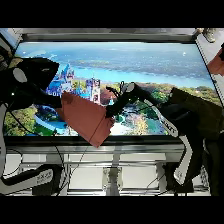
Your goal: Fold the clothes and pants, and hang the long-sleeved shirts on hangers.
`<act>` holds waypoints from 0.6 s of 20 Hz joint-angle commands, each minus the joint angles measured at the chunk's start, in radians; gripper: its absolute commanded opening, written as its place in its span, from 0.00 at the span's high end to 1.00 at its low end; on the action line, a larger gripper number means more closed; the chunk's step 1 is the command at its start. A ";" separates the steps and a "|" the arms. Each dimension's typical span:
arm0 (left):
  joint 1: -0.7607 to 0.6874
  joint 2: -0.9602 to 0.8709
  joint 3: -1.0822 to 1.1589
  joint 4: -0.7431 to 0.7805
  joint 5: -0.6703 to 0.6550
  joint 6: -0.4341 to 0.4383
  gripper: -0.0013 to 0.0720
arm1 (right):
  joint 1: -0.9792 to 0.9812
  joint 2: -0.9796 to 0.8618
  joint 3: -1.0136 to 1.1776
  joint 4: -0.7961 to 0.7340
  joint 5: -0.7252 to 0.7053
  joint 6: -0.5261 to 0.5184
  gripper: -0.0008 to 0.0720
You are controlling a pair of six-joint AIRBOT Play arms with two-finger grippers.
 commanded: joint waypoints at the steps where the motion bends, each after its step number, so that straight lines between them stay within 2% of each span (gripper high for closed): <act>1: 0.001 0.000 0.000 0.000 0.005 0.000 0.04 | -0.022 0.021 0.091 0.007 0.158 0.069 0.97; 5: 0.001 0.000 0.000 0.000 0.006 0.000 0.04 | -0.138 0.146 0.261 -0.118 0.354 0.181 0.97; 10: 0.001 0.000 0.000 0.000 0.006 0.000 0.04 | -0.421 0.359 0.337 -0.287 0.544 0.217 0.97; 12: 0.001 0.000 0.000 0.000 0.006 0.000 0.04 | -0.574 0.423 0.337 -0.363 0.543 0.269 0.97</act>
